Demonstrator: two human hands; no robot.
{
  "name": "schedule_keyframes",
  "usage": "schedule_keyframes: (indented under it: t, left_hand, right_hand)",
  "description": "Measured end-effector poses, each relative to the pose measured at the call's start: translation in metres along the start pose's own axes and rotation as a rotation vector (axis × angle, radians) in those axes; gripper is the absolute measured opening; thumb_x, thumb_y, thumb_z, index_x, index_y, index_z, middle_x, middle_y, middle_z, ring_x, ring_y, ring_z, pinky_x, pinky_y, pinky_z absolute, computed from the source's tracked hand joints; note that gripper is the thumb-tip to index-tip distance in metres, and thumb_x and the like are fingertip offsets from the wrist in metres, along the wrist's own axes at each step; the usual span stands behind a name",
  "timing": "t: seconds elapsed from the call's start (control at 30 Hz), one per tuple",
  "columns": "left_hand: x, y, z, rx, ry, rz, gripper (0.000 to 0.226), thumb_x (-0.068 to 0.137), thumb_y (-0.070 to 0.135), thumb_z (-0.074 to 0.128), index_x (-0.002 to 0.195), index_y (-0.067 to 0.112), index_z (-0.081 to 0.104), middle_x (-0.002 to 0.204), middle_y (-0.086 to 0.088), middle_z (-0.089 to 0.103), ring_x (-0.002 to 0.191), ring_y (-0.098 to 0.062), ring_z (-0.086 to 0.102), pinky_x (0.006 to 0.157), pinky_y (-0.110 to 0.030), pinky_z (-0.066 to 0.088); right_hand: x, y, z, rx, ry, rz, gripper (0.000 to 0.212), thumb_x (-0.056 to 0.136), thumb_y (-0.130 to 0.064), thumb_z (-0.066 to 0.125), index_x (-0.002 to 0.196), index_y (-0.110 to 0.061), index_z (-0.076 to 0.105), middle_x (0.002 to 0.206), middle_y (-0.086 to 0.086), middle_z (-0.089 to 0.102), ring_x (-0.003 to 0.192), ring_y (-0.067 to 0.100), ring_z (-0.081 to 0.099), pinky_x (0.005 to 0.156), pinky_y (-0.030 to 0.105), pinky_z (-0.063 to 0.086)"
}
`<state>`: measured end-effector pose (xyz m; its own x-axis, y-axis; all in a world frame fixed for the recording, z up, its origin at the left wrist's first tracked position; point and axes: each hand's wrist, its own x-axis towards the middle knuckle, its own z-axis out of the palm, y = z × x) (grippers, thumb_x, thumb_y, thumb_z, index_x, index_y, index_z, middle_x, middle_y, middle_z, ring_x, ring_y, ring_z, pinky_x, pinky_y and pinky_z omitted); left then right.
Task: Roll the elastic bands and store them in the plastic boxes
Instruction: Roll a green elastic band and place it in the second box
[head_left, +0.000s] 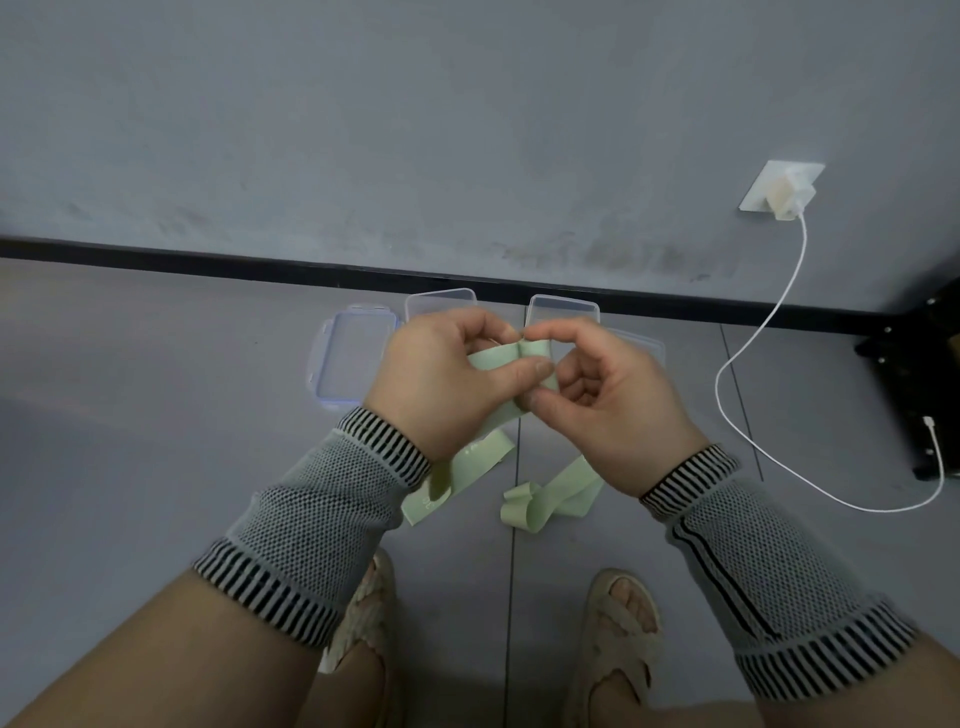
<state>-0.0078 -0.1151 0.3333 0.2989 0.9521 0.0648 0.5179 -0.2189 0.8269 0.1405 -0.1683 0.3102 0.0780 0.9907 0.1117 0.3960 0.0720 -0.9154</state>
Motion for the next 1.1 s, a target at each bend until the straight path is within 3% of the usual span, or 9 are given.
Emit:
schedule_keyframes:
  t: [0.2, 0.37, 0.57, 0.77, 0.87, 0.97, 1.1]
  left_hand:
    - [-0.001, 0.000, 0.006, 0.003, 0.053, 0.035, 0.018, 0.073, 0.028, 0.077, 0.076, 0.027, 0.060, 0.072, 0.009, 0.068, 0.070, -0.007, 0.064, 0.072, -0.032, 0.053]
    - [0.003, -0.004, 0.000, -0.177, -0.029, -0.049, 0.018, 0.073, 0.020, 0.078, 0.072, 0.022, 0.060, 0.072, 0.000, 0.070, 0.063, -0.009, 0.063, 0.063, -0.028, 0.053]
    - [0.003, -0.005, -0.005, -0.358, -0.191, -0.070, 0.012, 0.079, 0.007, 0.071, 0.079, 0.013, 0.060, 0.074, -0.009, 0.072, 0.066, -0.021, 0.066, 0.067, -0.038, 0.055]
    - [0.003, -0.005, -0.001, -0.245, -0.234, -0.007, 0.011, 0.085, 0.010, 0.065, 0.086, 0.020, 0.060, 0.078, -0.010, 0.072, 0.075, -0.028, 0.069, 0.074, -0.046, 0.056]
    - [0.005, -0.008, 0.000, -0.153, -0.209, 0.011, 0.011, 0.085, 0.019, 0.066, 0.091, 0.026, 0.060, 0.072, -0.004, 0.073, 0.072, -0.021, 0.069, 0.074, -0.042, 0.055]
    - [0.008, -0.010, -0.002, -0.075, -0.179, 0.033, 0.008, 0.085, 0.025, 0.066, 0.082, 0.030, 0.061, 0.066, 0.006, 0.070, 0.067, -0.004, 0.065, 0.072, -0.028, 0.054]
    - [0.008, -0.009, -0.006, -0.045, -0.177, 0.078, 0.023, 0.089, 0.015, 0.060, 0.079, 0.036, 0.060, 0.068, 0.015, 0.063, 0.060, 0.009, 0.056, 0.063, -0.007, 0.044]
  right_hand:
    - [0.000, -0.002, 0.004, -0.126, 0.067, -0.007, 0.035, 0.078, -0.020, 0.073, 0.105, -0.037, 0.060, 0.058, -0.012, 0.048, 0.054, 0.001, 0.049, 0.057, 0.014, 0.044]
    - [-0.002, -0.001, 0.001, 0.030, 0.010, 0.057, 0.047, 0.081, -0.022, 0.071, 0.120, -0.041, 0.054, 0.071, -0.003, 0.062, 0.066, 0.010, 0.061, 0.069, 0.023, 0.053]
    - [-0.003, -0.005, -0.009, 0.302, -0.111, 0.204, 0.038, 0.091, -0.009, 0.056, 0.129, -0.015, 0.054, 0.074, -0.002, 0.072, 0.072, 0.013, 0.068, 0.073, 0.029, 0.057]
    - [-0.002, -0.006, -0.006, 0.243, -0.044, 0.208, 0.031, 0.086, -0.007, 0.064, 0.117, -0.012, 0.062, 0.068, 0.002, 0.069, 0.063, 0.010, 0.066, 0.064, 0.023, 0.055]
    - [-0.002, -0.006, -0.002, 0.207, 0.026, 0.185, 0.022, 0.086, -0.009, 0.066, 0.101, -0.025, 0.063, 0.068, 0.007, 0.067, 0.060, 0.012, 0.065, 0.062, 0.025, 0.054]
    - [-0.001, -0.005, 0.001, 0.189, 0.080, 0.168, 0.020, 0.085, -0.012, 0.066, 0.097, -0.027, 0.063, 0.066, 0.005, 0.065, 0.061, 0.014, 0.065, 0.067, 0.033, 0.055]
    - [-0.001, -0.006, 0.000, 0.295, 0.087, 0.194, 0.017, 0.087, -0.009, 0.063, 0.096, -0.024, 0.065, 0.062, 0.000, 0.063, 0.058, 0.011, 0.062, 0.058, 0.023, 0.052]
